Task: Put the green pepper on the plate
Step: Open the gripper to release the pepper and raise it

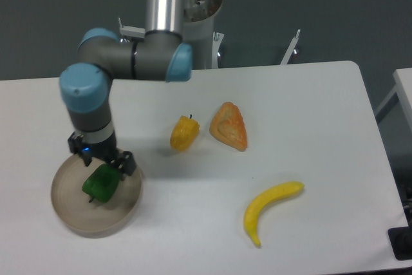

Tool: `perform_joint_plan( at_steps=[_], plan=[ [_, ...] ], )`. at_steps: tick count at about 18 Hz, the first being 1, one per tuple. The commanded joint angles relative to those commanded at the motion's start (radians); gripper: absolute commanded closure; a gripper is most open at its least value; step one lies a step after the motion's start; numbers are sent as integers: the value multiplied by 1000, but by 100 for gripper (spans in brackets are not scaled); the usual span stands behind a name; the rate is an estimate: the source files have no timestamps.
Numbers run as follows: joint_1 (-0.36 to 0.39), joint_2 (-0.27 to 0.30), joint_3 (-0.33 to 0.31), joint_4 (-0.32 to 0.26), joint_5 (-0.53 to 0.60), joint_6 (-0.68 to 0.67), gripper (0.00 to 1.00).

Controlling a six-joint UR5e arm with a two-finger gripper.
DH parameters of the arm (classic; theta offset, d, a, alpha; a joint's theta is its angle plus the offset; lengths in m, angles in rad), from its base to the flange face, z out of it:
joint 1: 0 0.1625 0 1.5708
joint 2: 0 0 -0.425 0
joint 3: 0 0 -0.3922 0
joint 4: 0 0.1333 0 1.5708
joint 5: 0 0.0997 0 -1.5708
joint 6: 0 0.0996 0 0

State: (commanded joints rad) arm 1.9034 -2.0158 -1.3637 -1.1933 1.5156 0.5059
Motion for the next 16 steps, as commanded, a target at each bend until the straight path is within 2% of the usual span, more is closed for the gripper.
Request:
perform_joint_plan(
  at_steps=[4, 8, 13, 16],
  plan=[
    [109, 32, 2, -49, 2, 155, 0],
    [193, 31, -11, -49, 2, 302, 0],
    [235, 31, -14, -46, 14, 361, 0],
    [233, 31, -12, -39, 25, 361, 0]
  ],
)
